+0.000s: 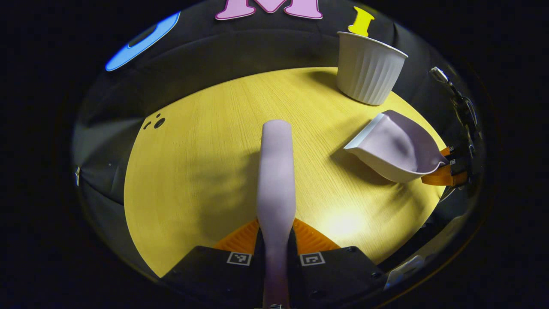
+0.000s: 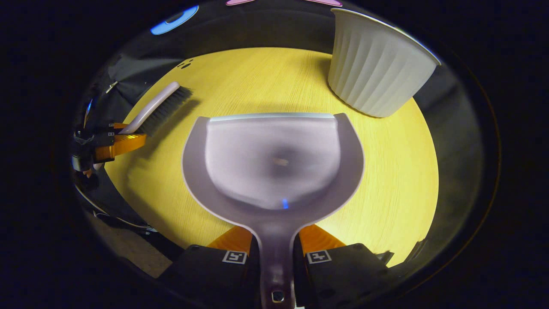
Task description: Pick up the small broom and dustpan from the desktop, sweep the trash into the dustpan with the broom, and then empty the trash into the garbage bin.
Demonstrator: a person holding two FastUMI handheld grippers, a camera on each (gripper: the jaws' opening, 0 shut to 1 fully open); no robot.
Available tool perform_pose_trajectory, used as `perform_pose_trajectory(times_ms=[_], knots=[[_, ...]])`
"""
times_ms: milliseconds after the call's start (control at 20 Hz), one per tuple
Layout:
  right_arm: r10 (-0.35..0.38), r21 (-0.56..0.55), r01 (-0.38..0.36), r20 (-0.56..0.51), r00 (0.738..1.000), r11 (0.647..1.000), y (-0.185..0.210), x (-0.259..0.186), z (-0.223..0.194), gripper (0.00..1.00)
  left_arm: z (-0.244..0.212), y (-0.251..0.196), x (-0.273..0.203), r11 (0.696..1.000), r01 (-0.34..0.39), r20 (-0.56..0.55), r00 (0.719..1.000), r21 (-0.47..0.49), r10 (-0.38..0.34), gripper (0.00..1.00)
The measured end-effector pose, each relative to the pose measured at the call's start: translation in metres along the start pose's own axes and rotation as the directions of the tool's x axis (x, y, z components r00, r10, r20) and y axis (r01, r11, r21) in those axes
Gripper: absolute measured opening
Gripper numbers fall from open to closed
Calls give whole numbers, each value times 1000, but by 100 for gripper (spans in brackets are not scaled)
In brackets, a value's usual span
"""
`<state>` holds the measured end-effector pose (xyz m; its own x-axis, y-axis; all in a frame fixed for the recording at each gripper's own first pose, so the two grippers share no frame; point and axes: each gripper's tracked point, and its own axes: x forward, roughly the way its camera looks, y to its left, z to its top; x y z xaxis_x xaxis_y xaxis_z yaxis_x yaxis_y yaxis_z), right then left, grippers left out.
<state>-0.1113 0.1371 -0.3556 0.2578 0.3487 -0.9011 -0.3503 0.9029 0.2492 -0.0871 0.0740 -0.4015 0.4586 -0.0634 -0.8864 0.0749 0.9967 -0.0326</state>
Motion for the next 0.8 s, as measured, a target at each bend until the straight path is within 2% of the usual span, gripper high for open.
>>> perform_pose_trajectory(times_ms=[100, 150, 200, 300, 450, 500, 600, 650, 700, 800], knots=[[-12, -1, 12, -14, 1000, 1000, 1, 6, -2, 36, -5, 0, 6, 1000, -14, -19, 1000, 5, 14, 26], [-22, -8, 22, -18, 1000, 1000, 2, 8, -2, 32, -6, -1, 8, 1000, -21, -27, 999, 2, 21, 27], [-28, -19, 27, -28, 999, 999, 2, 11, -4, 36, -6, -4, 10, 1000, -16, -31, 999, -2, 16, 27], [-31, -35, 30, -49, 998, 999, 3, 11, -7, 37, -10, -4, 13, 1000, -6, -45, 999, -9, 6, 28], [-10, -13, 10, -48, 999, 1000, 6, 10, -4, 38, -14, 0, 15, 1000, -17, -48, 999, -9, 17, 29], [-1, -1, 1, -44, 999, 1000, 7, 12, -3, 43, -14, 2, 13, 1000, -25, -48, 999, -4, 25, 33], [15, 15, -14, -48, 999, 1000, 6, 6, -2, 39, -16, 6, 9, 999, -42, -55, 998, 6, 42, 32], [24, 19, -23, -45, 999, 1000, 6, 1, -1, 41, -16, 6, 7, 999, -45, -53, 998, 9, 45, 33], [33, 21, -32, -39, 999, 999, 5, -6, 0, 39, -16, 5, 4, 999, -45, -52, 998, 10, 46, 33], [47, 20, -46, -23, 999, 999, 5, -29, 2, 48, -18, 6, -11, 999, -47, -43, 998, 14, 47, 33]])
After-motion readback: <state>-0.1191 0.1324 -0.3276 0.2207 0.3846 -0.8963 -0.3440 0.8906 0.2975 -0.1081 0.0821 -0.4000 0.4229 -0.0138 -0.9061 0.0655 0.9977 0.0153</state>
